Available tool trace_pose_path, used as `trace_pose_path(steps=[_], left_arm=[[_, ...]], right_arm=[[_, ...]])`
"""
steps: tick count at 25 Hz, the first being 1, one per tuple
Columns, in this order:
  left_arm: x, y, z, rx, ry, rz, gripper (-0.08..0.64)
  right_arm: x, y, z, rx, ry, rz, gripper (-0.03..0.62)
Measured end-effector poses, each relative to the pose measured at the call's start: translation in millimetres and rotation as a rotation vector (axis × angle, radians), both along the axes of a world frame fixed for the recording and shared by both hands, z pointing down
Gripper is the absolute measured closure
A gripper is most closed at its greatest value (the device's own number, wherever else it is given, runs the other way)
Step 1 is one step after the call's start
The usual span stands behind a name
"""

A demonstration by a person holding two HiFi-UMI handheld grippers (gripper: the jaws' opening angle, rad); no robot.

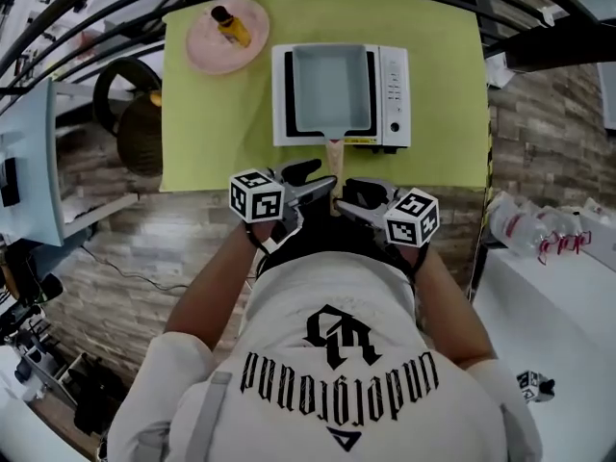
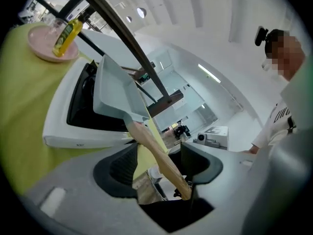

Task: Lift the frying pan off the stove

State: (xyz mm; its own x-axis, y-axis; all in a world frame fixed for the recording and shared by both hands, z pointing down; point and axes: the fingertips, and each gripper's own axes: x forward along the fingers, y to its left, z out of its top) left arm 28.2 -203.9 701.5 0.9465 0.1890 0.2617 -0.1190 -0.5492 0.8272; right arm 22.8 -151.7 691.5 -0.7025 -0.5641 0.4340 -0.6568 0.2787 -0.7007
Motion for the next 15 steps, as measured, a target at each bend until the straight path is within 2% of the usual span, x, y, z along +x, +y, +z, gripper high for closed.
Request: trace_pose_path(steps=[5, 9, 15], left_arm=[[15.8, 5.9, 15.5, -0.128, 0.035, 0.02, 0.256], [22.0, 14.7, 20.3, -0.249, 0.088, 0.032, 0.256], [29.0, 19.4, 26.8, -0.303, 0.118, 0.061, 0.258]], right_arm=[[-5.1, 2.8, 17.8, -0.053, -0.072, -0.035, 0.333], [-21.9, 3.1, 24.5, -0.075, -0.168, -0.083, 0.333], [-34.6, -0.4, 28.0, -0.098, -0.29, -0.131, 0.352]])
